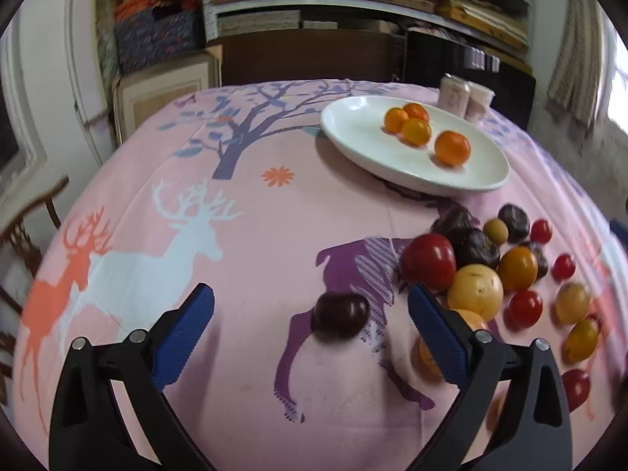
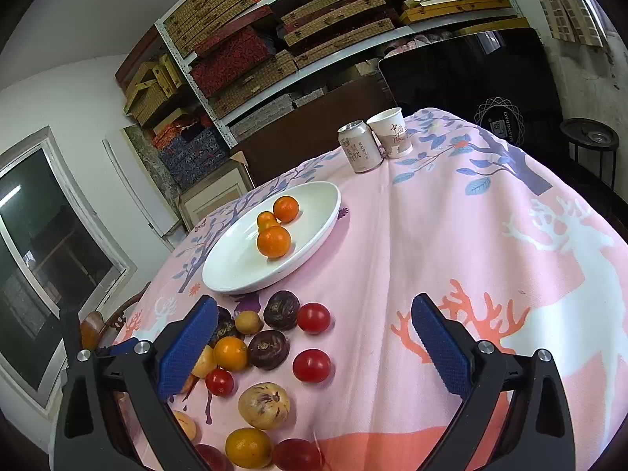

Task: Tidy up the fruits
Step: 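Move the left gripper to the dark purple plum while the right approaches a red tomato, then close the left gripper on the plum while the right gripper grasps the red tomato, then carry the plum and tomato onto the white plate and open both grippers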

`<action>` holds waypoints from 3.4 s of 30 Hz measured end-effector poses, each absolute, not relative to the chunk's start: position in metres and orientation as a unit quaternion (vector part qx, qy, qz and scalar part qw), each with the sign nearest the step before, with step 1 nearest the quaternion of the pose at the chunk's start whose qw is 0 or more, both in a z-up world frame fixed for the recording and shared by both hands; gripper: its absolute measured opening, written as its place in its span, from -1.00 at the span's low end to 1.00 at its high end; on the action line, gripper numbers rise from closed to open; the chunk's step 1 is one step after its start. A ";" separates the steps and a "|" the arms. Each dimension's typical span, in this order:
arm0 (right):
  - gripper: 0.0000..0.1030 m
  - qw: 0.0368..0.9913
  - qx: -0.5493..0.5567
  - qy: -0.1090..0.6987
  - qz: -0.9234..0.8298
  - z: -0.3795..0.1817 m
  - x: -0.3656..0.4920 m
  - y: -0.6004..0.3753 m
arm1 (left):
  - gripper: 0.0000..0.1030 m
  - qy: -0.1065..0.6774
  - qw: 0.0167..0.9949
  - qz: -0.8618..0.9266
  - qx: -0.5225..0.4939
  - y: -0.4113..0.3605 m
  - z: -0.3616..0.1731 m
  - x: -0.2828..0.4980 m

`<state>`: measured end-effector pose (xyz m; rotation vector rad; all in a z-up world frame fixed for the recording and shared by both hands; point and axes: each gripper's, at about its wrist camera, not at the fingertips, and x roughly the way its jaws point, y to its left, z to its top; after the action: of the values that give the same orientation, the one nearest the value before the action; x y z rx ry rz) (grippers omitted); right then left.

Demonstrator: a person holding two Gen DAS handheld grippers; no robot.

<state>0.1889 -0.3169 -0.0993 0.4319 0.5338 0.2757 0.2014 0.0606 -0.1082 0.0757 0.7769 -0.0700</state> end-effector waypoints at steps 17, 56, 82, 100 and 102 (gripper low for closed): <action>0.93 0.927 0.204 0.279 0.143 -0.102 0.190 -0.311 | 0.11 0.423 0.899 -0.109 0.007 0.053 -0.125 0.199; -0.13 0.901 0.005 0.402 0.163 -0.132 0.133 -0.254 | -0.38 0.432 0.887 -0.156 0.054 0.029 -0.128 0.171; -0.39 0.930 0.042 0.321 0.172 -0.040 0.250 -0.244 | -0.39 0.372 0.920 -0.119 0.027 0.008 -0.055 0.274; 0.08 0.933 0.048 0.321 0.157 -0.056 0.336 -0.229 | 0.07 0.393 0.912 -0.115 0.017 -0.010 -0.082 0.340; 0.30 0.937 0.055 0.307 0.157 -0.049 0.324 -0.233 | 0.21 0.387 0.914 -0.116 0.011 -0.004 -0.076 0.331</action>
<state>0.3237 -0.2330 -0.0489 0.1114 0.6263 0.3200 0.3307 -0.0040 -0.0760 0.0220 0.7979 -0.2388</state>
